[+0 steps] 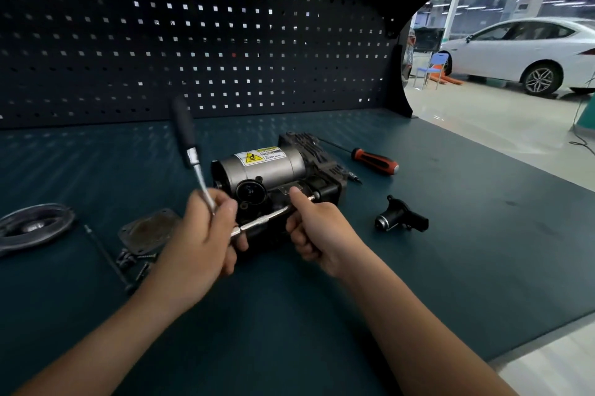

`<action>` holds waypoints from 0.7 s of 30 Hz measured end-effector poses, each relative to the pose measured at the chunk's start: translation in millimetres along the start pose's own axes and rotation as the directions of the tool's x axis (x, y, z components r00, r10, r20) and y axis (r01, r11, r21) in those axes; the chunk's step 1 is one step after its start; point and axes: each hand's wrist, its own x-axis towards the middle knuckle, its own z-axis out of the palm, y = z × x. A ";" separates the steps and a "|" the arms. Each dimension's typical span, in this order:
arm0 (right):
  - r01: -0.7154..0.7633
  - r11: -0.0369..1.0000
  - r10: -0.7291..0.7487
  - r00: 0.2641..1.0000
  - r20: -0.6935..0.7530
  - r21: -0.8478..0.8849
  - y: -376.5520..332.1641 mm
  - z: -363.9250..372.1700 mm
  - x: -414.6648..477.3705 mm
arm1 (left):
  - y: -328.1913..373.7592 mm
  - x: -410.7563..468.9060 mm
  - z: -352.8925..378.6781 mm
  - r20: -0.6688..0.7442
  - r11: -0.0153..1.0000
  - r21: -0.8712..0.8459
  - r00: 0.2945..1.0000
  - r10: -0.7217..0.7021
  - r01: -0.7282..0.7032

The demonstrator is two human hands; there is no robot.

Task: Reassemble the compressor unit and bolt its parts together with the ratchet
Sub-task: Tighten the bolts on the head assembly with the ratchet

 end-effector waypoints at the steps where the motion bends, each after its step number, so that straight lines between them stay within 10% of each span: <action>1: 0.017 1.000 -0.017 1.000 -0.019 -0.009 0.9 0.4 0.2 | -1.2 -0.4 -4.7 0.063 0.926 0.278 0.967 0.246 -0.254; 3: 0.062 0.998 -0.061 0.996 -0.066 0.009 2.5 2.6 1.2 | -7.8 3.7 -14.8 0.312 0.531 0.605 0.790 0.527 -0.593; 5: 0.078 0.996 -0.074 0.994 -0.081 0.037 2.9 5.2 1.5 | -15.0 -2.0 -14.0 0.414 0.459 0.601 0.746 0.521 -0.654; 9: 0.026 0.999 -0.025 1.000 -0.016 0.047 -0.2 5.9 -1.3 | -2.8 -10.1 4.9 -0.006 0.995 0.062 0.997 0.076 -0.076; 12: 0.018 0.993 -0.021 1.000 0.019 0.117 -1.1 6.6 -2.4 | 5.4 3.3 7.3 0.076 0.651 -0.623 0.862 -0.501 0.434; 14: 0.033 0.995 -0.035 0.999 0.010 0.099 0.2 5.9 -2.8 | 4.9 4.6 6.8 0.142 0.550 -0.673 0.815 -0.561 0.495; 18: 0.062 0.998 -0.062 0.997 -0.055 0.006 2.2 3.6 -3.6 | -0.9 -0.3 1.8 -0.005 0.998 -0.052 1.000 -0.024 0.023; 21: 0.101 0.993 -0.095 0.990 -0.099 0.057 1.2 3.4 -3.5 | -5.8 5.1 -14.2 0.274 0.613 0.530 0.803 0.530 -0.586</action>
